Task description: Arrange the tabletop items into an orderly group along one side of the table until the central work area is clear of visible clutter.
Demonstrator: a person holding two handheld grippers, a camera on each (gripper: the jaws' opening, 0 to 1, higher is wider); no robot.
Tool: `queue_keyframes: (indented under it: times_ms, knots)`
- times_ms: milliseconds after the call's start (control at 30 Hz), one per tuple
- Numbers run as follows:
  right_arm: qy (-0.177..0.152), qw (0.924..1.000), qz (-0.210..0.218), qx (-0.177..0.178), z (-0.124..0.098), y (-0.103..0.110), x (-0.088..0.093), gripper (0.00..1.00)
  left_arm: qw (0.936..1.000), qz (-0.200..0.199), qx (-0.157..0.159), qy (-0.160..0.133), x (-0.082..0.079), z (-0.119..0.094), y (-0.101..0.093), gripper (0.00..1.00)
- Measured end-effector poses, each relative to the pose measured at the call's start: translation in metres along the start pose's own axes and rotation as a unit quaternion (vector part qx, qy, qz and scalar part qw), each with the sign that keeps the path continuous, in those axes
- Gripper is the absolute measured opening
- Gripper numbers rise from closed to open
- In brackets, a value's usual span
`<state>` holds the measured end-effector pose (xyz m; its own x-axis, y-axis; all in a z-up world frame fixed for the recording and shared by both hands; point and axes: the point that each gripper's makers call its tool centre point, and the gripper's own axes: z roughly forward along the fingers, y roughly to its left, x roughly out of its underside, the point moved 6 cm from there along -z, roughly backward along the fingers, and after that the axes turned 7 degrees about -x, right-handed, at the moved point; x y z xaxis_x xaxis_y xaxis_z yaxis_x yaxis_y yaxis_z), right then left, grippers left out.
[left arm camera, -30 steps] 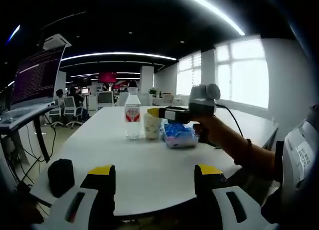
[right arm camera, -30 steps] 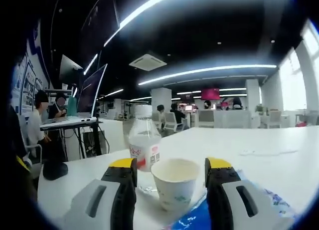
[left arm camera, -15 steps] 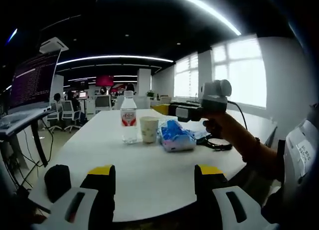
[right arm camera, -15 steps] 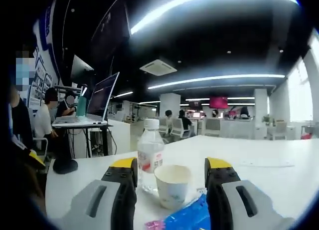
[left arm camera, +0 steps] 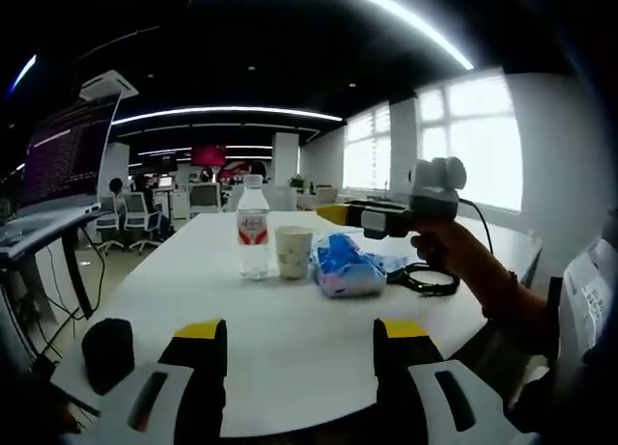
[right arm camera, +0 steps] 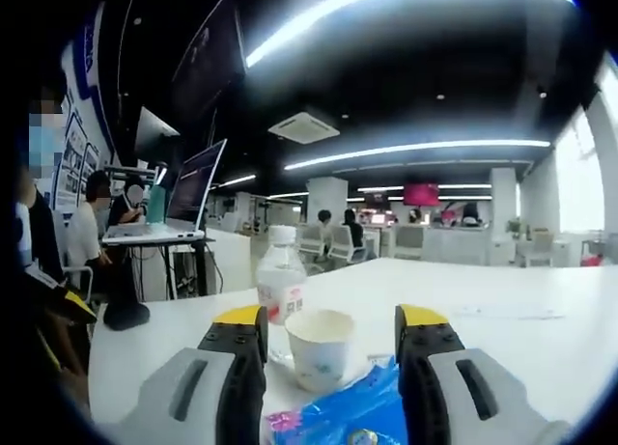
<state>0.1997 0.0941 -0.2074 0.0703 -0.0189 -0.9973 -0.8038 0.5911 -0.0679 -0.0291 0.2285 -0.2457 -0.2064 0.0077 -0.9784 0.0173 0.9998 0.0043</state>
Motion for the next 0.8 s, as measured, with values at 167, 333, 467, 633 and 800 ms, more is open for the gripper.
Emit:
queue_keyframes:
  times_ms: [167, 333, 467, 633, 800]
  knots:
    - [0.007, 1.0000, 0.002, -0.003, -0.002, -0.004, 0.002, 0.54, 1.0000, 0.001, 0.004, 0.000, 0.000, 0.002, -0.001, 0.60]
    - [0.029, 0.9995, 0.010, -0.008, -0.003, -0.005, 0.005, 0.52, 0.9999, 0.009, 0.011, 0.008, -0.001, 0.007, -0.005, 0.60]
    - [0.030, 0.9992, 0.008, -0.023, -0.004, -0.002, 0.002, 0.59, 0.9997, 0.012, 0.022, 0.000, -0.005, 0.009, -0.009, 0.60]
    - [0.036, 0.9986, 0.008, -0.039, -0.008, -0.001, 0.003, 0.59, 0.9997, 0.012, 0.022, 0.000, -0.005, 0.011, -0.008, 0.61]
    - [0.044, 0.9978, 0.007, -0.049, -0.012, -0.001, 0.004, 0.54, 0.9997, 0.015, 0.019, -0.003, -0.008, 0.012, -0.006, 0.61]
